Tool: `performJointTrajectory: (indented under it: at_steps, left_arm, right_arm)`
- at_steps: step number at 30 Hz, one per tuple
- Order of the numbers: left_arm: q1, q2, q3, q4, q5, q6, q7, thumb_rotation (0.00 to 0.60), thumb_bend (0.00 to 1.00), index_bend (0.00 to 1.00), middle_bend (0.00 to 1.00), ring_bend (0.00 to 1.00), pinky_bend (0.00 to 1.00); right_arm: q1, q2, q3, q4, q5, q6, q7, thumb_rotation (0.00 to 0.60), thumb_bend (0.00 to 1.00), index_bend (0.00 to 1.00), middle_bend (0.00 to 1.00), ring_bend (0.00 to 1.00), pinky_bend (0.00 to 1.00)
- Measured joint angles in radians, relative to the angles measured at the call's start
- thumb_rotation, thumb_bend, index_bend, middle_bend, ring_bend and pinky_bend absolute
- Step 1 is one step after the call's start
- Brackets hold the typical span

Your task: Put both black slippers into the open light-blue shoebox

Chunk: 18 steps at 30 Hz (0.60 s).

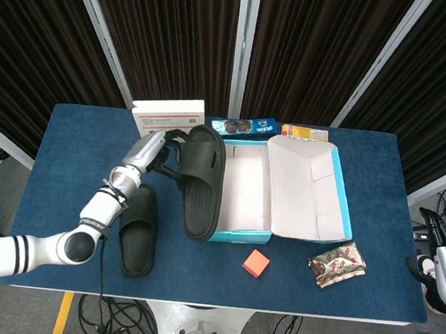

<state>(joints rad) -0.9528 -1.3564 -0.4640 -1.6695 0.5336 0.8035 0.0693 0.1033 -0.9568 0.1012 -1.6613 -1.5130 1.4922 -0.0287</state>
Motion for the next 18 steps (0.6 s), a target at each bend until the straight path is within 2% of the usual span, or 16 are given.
performJointTrajectory:
  at_steps: [9,18]
  left_arm:
    - [-0.09,-0.235,-0.052,0.335,0.133,-0.117,-0.184,0.6,0.0,0.5,0.61,0.84,0.74]
    - [-0.176,-0.404,-0.069,0.577,0.204,-0.155,-0.281,0.6,0.0,0.5,0.61,0.84,0.7]
  right_arm:
    - [0.001,0.029,0.002,-0.049,0.005,-0.001,-0.04,0.6,0.13,0.05,0.14,0.0,0.09]
    - [0.0,0.037,0.002,-0.074,0.023,-0.009,-0.066,0.6,0.13,0.05,0.14,0.0,0.09]
